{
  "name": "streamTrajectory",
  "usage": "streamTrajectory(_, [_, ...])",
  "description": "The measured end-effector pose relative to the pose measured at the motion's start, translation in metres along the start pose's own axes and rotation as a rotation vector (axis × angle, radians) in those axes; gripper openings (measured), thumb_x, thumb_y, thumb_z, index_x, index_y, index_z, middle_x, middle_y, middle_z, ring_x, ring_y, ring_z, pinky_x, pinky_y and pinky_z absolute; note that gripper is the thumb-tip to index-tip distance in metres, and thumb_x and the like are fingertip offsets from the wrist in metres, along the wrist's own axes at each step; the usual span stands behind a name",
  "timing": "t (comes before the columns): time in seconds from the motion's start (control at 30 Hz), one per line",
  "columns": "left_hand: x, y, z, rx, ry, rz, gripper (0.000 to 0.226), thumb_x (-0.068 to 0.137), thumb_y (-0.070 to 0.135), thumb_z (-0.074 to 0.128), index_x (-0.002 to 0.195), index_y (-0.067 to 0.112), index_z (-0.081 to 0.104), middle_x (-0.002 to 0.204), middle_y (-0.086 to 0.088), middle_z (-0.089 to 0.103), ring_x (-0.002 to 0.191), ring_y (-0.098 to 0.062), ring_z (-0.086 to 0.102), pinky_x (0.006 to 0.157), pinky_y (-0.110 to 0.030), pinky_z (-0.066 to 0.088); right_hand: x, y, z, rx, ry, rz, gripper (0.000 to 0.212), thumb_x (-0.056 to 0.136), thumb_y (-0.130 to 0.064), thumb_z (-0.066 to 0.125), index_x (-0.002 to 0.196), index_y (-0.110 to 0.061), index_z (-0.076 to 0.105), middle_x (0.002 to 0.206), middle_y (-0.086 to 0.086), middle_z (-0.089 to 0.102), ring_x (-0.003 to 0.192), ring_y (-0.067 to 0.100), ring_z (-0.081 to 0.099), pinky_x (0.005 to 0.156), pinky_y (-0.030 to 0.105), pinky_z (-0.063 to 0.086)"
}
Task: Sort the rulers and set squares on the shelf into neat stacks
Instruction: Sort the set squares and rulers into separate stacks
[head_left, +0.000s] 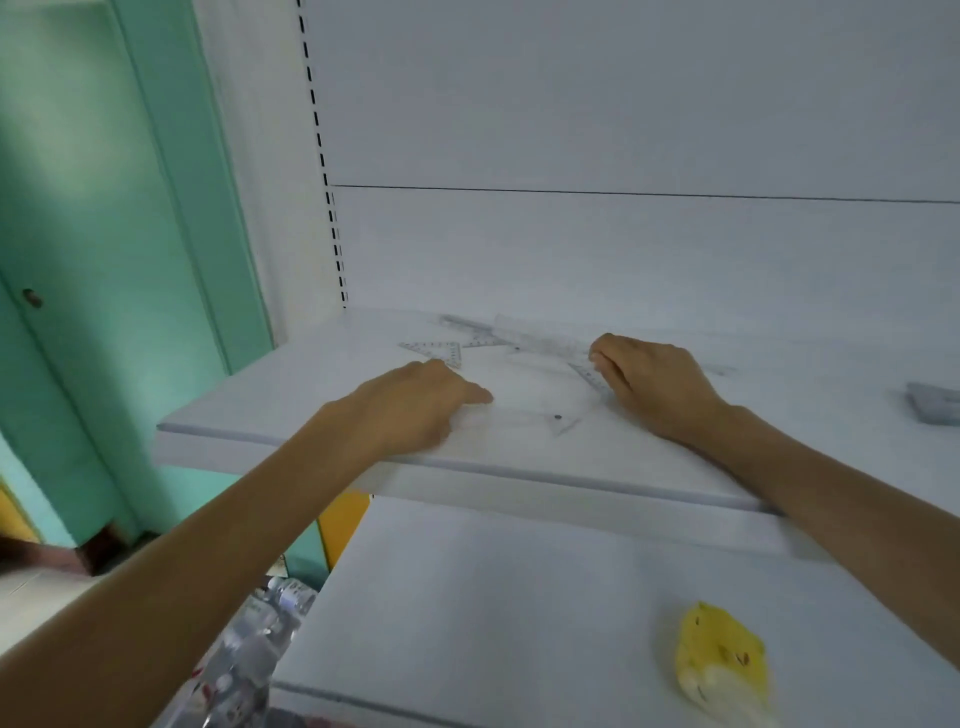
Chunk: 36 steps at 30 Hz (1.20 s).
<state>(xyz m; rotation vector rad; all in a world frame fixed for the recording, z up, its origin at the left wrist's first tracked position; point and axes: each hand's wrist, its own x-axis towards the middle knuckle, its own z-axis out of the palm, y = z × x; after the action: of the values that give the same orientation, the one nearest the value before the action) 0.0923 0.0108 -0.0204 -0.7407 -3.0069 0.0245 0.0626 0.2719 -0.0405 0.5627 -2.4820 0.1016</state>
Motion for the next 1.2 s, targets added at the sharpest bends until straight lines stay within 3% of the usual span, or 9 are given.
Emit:
streamTrajectory(0.1, [-0.017,0.001,0.002,-0.003,-0.025,0.025,0.061,0.089,0.004,0.037,0.139,0.039,0.034,0.129,-0.004,0.048,0.119,-0.024,0.043,0.088,-0.029,0.037,0.002,-0.003,0.001,0.029,-0.037,0.034,0.022,0.097,-0.022,0.034,0.097,-0.010,0.052,0.092,0.009,0.064,0.080,0.032,0.057,0.068,0.037,0.041])
streamTrajectory(0.23, [-0.040,0.008,0.010,-0.118,-0.058,0.023,0.052,0.093,0.035,0.042,0.142,0.037,0.027,0.143,0.001,0.035,0.131,-0.020,0.031,0.106,-0.031,0.027,0.000,-0.003,-0.001,0.068,-0.017,0.080,0.020,0.096,-0.018,0.034,0.094,-0.009,0.051,0.088,0.010,0.064,0.079,0.033,0.058,0.069,0.038,0.044])
streamTrajectory(0.33, [-0.057,0.014,0.020,-0.093,0.032,0.050,0.060,0.090,0.044,0.049,0.143,0.034,0.024,0.138,0.004,0.031,0.121,-0.017,0.040,0.098,-0.027,0.034,-0.006,-0.002,-0.004,0.093,0.042,0.099,0.021,0.097,-0.019,0.034,0.093,-0.008,0.051,0.082,0.010,0.062,0.075,0.033,0.056,0.065,0.037,0.043])
streamTrajectory(0.43, [-0.065,0.020,0.028,-0.111,0.153,0.079,0.047,0.092,0.032,0.053,0.134,0.033,0.033,0.119,0.002,0.035,0.089,-0.015,0.044,0.077,-0.025,0.037,-0.008,-0.001,-0.004,0.101,0.039,0.114,0.022,0.096,-0.019,0.035,0.089,-0.008,0.052,0.076,0.011,0.059,0.072,0.031,0.051,0.064,0.037,0.039])
streamTrajectory(0.57, [-0.068,0.020,0.028,-0.038,0.188,0.107,0.055,0.089,0.000,0.044,0.130,0.034,0.031,0.113,0.002,0.032,0.080,-0.013,0.036,0.065,-0.023,0.032,-0.007,0.001,-0.003,0.135,-0.010,0.089,0.027,0.096,-0.022,0.038,0.077,-0.012,0.054,0.070,0.009,0.052,0.073,0.029,0.048,0.062,0.033,0.034])
streamTrajectory(0.67, [-0.067,0.013,0.022,-0.019,0.225,0.115,0.068,0.085,-0.007,0.038,0.137,0.035,0.026,0.121,0.001,0.033,0.082,-0.022,0.049,0.064,-0.027,0.037,-0.008,0.002,-0.002,0.135,-0.021,0.089,0.028,0.096,-0.026,0.043,0.108,-0.014,0.065,0.086,0.015,0.057,0.089,0.030,0.052,0.073,0.035,0.040])
streamTrajectory(0.77, [-0.059,0.018,0.016,-0.031,0.279,0.119,0.056,0.096,0.009,0.034,0.143,0.036,0.019,0.132,0.004,0.036,0.093,-0.026,0.055,0.074,-0.035,0.047,-0.007,0.007,-0.003,0.128,-0.014,0.117,0.032,0.094,-0.030,0.047,0.121,-0.018,0.060,0.101,0.011,0.058,0.101,0.025,0.050,0.082,0.033,0.038])
streamTrajectory(0.9, [-0.036,0.041,0.007,-0.166,0.335,0.120,0.042,0.098,0.038,0.028,0.140,0.035,0.030,0.111,0.006,0.048,0.093,-0.019,0.055,0.079,-0.033,0.044,-0.018,0.023,-0.014,0.183,0.043,0.191,0.033,0.091,-0.031,0.053,0.121,-0.017,0.059,0.103,0.007,0.058,0.101,0.023,0.048,0.082,0.030,0.035])
streamTrajectory(1.2, [0.047,0.150,0.005,-0.382,0.331,0.219,0.043,0.092,0.052,0.030,0.129,0.036,0.046,0.115,0.013,0.050,0.092,-0.005,0.053,0.083,-0.029,0.038,-0.100,0.125,-0.073,0.124,0.088,0.366,0.035,0.088,-0.028,0.060,0.118,-0.011,0.060,0.100,0.004,0.058,0.100,0.021,0.048,0.078,0.023,0.033])
